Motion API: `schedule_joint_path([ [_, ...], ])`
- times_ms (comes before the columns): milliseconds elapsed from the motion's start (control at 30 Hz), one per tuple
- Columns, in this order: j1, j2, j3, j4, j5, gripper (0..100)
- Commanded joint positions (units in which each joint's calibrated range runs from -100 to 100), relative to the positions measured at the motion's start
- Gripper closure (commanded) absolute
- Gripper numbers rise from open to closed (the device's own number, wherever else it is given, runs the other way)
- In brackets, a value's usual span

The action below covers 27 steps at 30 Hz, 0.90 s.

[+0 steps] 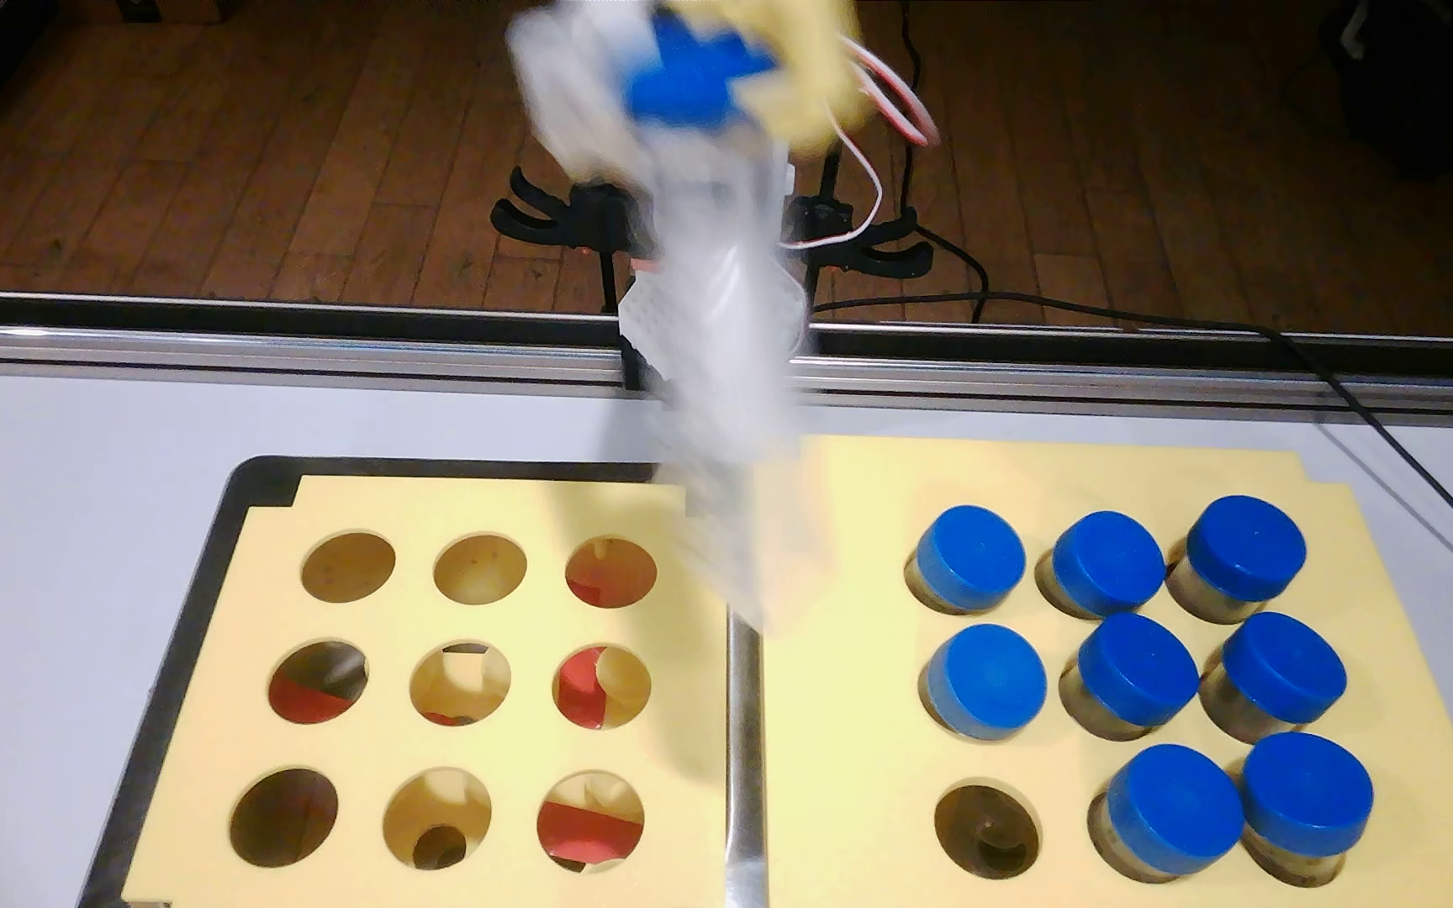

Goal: Move the test tubes

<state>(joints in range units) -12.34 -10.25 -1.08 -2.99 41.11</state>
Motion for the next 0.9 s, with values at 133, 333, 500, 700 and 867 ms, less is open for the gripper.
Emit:
schedule_joint_path([
  [133, -9.11, 1.35, 9.93, 4.67, -2.78, 93],
  [333, -10.59, 1.53, 9.84, 6.89, -3.14, 93],
  [500, -10.74, 4.13, 9.47, 6.89, -3.67, 93],
  [700, -10.82, 10.12, 5.75, 6.89, -3.61, 93],
  [867, -12.15, 14.03, 6.21, 9.79, -3.51, 93],
])
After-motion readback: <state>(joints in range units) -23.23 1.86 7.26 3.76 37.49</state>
